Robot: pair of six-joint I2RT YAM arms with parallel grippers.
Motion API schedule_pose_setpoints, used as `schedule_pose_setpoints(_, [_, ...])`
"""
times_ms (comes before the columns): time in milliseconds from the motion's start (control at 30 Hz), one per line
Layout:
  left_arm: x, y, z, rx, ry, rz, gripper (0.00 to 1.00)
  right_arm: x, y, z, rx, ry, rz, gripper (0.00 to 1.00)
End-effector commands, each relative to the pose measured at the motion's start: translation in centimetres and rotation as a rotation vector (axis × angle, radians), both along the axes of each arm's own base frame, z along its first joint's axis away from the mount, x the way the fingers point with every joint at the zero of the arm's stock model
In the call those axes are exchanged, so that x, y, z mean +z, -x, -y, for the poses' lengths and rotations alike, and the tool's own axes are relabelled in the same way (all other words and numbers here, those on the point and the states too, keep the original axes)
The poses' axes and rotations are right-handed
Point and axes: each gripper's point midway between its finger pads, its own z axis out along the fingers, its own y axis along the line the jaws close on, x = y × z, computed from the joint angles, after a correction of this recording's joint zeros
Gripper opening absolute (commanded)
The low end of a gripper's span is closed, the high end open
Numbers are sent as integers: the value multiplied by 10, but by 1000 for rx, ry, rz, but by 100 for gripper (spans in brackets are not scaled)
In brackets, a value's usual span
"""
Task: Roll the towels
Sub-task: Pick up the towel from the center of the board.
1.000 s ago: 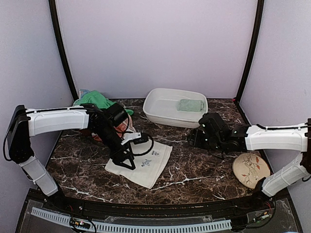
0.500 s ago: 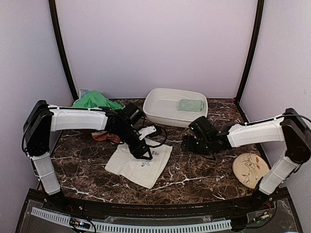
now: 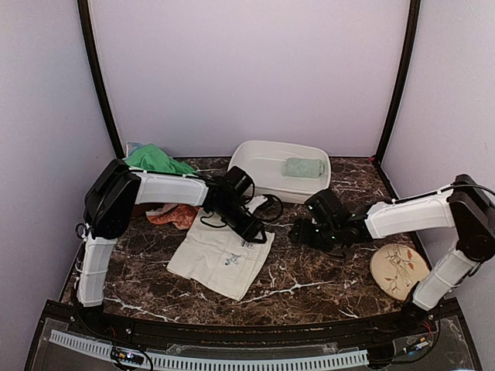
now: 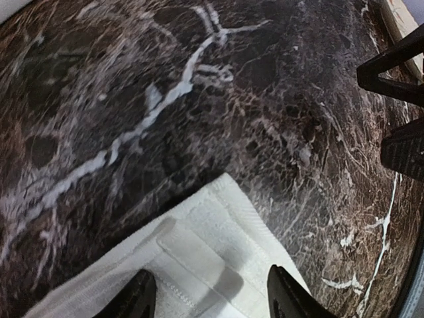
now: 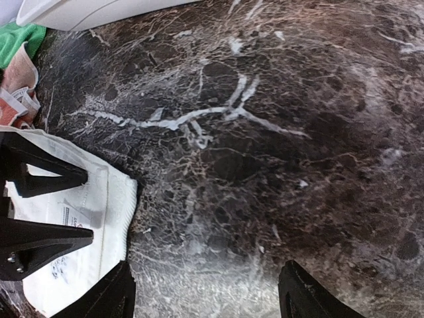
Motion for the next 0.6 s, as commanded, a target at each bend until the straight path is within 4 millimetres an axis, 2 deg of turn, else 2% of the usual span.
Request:
schedule_pose_setpoints(0, [5,4,19,9,6,-3,59,5,7,21,-54,-16,18,74])
schedule_pose_setpoints(333, [-23,-4,14,37,-99,30,41,12,14,36,-70,-8,43,73])
schedule_pose_setpoints(567, [-30,-13,2,62,-188,112,19,15,12,35,-67,-11,53,72])
